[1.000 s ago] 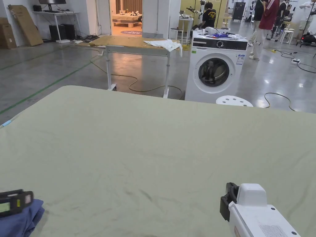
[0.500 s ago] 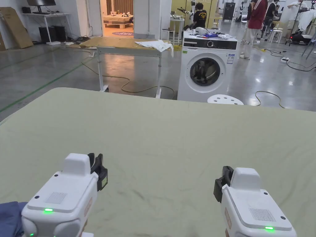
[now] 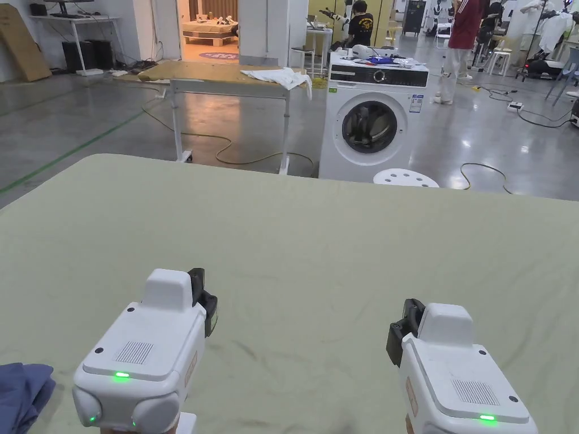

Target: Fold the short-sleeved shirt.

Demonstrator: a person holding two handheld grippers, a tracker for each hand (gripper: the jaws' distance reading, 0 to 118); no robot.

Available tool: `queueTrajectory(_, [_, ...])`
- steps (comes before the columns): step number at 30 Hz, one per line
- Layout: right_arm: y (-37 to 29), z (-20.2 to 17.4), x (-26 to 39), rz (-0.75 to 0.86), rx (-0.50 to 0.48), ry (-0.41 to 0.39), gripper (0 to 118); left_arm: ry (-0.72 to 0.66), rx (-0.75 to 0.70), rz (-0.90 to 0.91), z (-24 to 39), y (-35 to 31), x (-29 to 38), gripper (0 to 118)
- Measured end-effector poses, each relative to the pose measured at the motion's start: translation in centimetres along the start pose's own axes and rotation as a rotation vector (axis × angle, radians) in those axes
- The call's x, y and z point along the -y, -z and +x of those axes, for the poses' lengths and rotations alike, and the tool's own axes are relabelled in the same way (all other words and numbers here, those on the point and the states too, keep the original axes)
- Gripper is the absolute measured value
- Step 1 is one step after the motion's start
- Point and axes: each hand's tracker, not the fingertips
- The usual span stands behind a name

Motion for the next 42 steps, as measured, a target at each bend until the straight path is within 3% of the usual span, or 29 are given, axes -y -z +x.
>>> queueTrajectory(3, [0.0, 0.0, -0.1, 0.005, 0.006, 0.0, 2, -0.02, -0.017, 0.003, -0.6, -0.1, -0.1, 0])
queueTrajectory(7, [0.4, 0.0, 0.0, -0.006, 0.008, 0.003, 8, -0.021, -0.036, -0.006, -1.1, -0.1, 0.0, 10])
queueTrajectory(8, [0.4, -0.1, 0.1, -0.008, 0.015, 0.001, 19, -0.022, -0.04, -0.009, -1.1, 0.0, 0.1, 20])
queueTrajectory(9, [0.5, -0.1, 0.3, -0.011, 0.021, -0.001, 43, -0.025, -0.036, -0.018, -1.4, 0.0, 0.0, 36])
queueTrajectory(11, [0.8, -0.1, 0.5, -0.015, 0.028, 0.0, 74, -0.035, -0.027, -0.016, -1.5, -0.1, 0.1, 51])
queueTrajectory(15, [0.9, 0.1, 0.7, -0.008, 0.034, 0.009, 80, -0.023, -0.049, 0.005, -1.3, -0.2, 0.3, 86])
queueTrajectory(17, [1.0, 0.3, 0.6, -0.012, 0.022, 0.016, 86, -0.02, -0.042, 0.014, -1.4, -0.1, 0.3, 97])
queueTrajectory(25, [0.8, 1.0, 0.0, 0.022, 0.02, 0.048, 104, -0.015, -0.036, 0.032, -1.1, 0.0, 0.2, 107])
queueTrajectory(29, [1.3, 0.6, -0.4, -0.011, 0.134, -0.02, 104, 0.001, -0.063, 0.026, -0.9, 0.1, 0.2, 107])
queueTrajectory(42, [1.8, 0.9, -1.0, -0.084, 0.095, 0.095, 104, 0.002, -0.056, 0.014, -1.6, -0.1, -0.1, 107])
